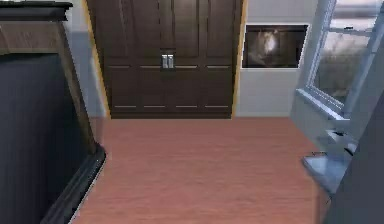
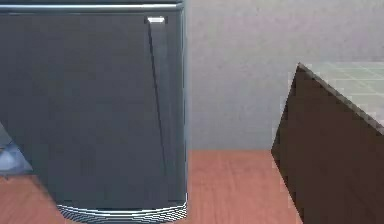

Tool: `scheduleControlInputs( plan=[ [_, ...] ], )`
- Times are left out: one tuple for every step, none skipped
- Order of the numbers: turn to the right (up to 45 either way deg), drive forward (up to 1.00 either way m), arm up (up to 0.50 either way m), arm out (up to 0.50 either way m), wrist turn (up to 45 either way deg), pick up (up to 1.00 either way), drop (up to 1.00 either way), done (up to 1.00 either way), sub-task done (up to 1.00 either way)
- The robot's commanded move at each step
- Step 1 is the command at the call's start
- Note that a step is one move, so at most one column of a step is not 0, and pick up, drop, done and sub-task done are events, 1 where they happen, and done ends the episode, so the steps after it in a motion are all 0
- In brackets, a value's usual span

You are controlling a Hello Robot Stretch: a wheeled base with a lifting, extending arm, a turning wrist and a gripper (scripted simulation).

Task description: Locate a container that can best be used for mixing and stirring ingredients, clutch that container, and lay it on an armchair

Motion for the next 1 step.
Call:
scheduleControlInputs(
  plan=[
    [-45.0,0.00,0.00,0.00,0.0,0.00,0.00,0.00,0.00]
  ],
)
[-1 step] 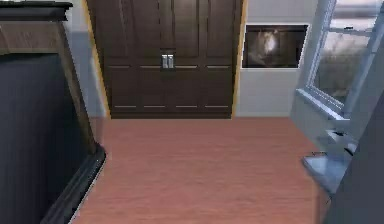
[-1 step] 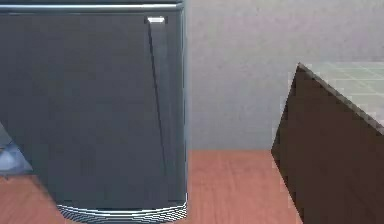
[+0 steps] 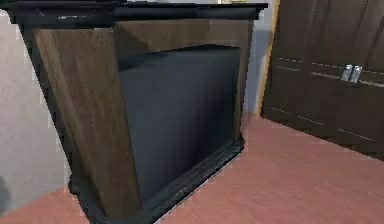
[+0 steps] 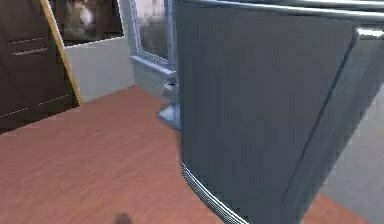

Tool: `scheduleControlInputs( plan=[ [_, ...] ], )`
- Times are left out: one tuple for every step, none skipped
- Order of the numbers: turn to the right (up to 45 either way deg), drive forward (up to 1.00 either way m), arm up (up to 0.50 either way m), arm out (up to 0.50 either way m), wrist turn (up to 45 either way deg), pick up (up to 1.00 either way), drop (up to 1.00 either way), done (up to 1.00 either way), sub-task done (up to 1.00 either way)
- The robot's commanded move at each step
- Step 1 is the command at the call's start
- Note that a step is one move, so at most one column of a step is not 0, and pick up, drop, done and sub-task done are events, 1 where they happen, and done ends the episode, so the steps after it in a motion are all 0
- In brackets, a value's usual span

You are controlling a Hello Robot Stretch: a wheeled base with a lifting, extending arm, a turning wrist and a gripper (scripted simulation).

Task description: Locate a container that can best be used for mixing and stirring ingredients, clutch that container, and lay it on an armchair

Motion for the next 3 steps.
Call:
scheduleControlInputs(
  plan=[
    [-45.0,0.00,0.00,0.00,0.0,0.00,0.00,0.00,0.00],
    [-30.0,0.00,0.00,0.00,0.0,0.00,0.00,0.00,0.00],
    [0.0,0.55,0.00,0.00,0.0,0.00,0.00,0.00,0.00]
  ],
)
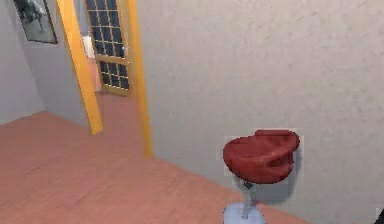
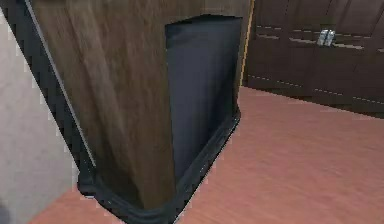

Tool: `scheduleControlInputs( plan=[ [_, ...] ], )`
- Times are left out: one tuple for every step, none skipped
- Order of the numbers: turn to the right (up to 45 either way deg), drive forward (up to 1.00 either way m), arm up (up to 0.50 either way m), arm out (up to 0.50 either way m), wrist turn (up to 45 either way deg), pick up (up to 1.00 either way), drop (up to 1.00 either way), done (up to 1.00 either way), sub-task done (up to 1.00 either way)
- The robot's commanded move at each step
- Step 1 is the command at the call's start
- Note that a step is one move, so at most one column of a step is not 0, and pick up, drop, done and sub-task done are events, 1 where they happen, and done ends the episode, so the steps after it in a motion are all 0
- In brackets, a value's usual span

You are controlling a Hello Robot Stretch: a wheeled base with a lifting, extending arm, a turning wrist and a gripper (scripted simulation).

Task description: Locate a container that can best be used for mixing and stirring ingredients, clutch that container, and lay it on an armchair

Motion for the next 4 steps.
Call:
scheduleControlInputs(
  plan=[
    [-27.0,0.00,0.00,0.00,0.0,0.00,0.00,0.00,0.00],
    [0.0,1.00,0.00,0.00,0.0,0.00,0.00,0.00,0.00],
    [0.0,0.70,0.00,0.00,0.0,0.00,0.00,0.00,0.00],
    [-18.0,0.00,0.00,0.00,0.0,0.00,0.00,0.00,0.00]
  ],
)
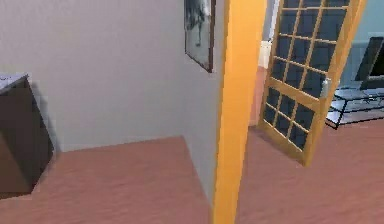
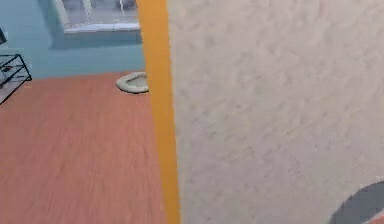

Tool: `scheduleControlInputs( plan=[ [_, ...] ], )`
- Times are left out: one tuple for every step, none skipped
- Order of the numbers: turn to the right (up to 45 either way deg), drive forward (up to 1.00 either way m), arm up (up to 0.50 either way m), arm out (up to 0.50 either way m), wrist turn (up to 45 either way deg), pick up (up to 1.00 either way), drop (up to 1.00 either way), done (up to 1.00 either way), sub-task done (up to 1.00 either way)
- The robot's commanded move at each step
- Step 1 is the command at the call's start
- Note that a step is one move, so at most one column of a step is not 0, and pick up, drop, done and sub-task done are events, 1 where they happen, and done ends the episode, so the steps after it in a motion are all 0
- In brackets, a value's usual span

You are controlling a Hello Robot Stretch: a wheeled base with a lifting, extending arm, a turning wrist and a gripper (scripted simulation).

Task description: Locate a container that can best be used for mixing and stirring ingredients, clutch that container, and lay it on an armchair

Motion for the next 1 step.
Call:
scheduleControlInputs(
  plan=[
    [0.0,0.40,0.00,0.00,0.0,0.00,0.00,0.00,0.00]
  ],
)
